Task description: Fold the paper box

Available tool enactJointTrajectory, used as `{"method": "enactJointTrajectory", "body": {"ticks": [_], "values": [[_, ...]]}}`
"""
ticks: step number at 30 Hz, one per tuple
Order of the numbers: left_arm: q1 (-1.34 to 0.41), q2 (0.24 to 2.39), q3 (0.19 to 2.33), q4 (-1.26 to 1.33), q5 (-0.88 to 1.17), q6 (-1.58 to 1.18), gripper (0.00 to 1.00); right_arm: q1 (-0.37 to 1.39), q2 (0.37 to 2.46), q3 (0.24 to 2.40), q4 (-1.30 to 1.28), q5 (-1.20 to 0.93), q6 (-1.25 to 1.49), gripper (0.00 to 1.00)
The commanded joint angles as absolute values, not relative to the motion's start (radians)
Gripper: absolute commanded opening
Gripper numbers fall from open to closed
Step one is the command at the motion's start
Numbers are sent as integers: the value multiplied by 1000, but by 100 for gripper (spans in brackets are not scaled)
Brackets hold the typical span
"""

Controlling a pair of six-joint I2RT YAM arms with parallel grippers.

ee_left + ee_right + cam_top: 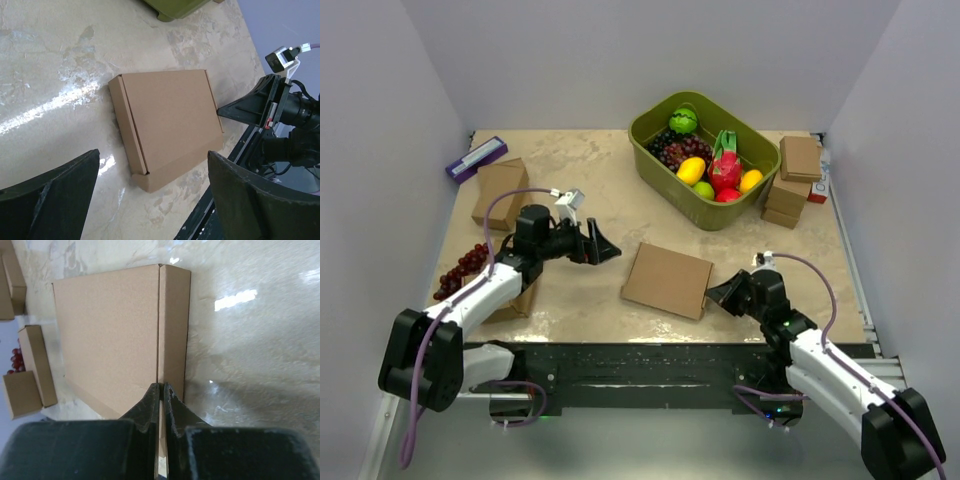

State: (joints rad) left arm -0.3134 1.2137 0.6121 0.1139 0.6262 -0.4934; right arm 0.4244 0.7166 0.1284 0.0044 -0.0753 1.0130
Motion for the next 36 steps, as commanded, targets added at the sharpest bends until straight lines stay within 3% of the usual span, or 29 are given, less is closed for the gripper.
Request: {"method": "enactJointTrajectory", "body": {"ticks": [1,10,17,23,25,31,36], "values": [[-305,1200,588,190,660,-568,93,423,693,153,95,-182,1019,0],[-296,1201,595,129,621,-558,95,423,649,259,9,-235,971,0],[-296,1282,499,357,781,-704,93,425,606,264,3,-233,979,0],[-296,1256,526,151,580,-585,93,423,675,279,-47,-175,882,0],[-296,1246,540,92,531,-549,93,426,715,299,-61,-167,817,18],[-293,1210,546,84,476,-548,94,463,830,310,-5,-179,776,53],[-293,1239,594,28,557,-485,94,555,954,311,86,-131,804,61]]}}
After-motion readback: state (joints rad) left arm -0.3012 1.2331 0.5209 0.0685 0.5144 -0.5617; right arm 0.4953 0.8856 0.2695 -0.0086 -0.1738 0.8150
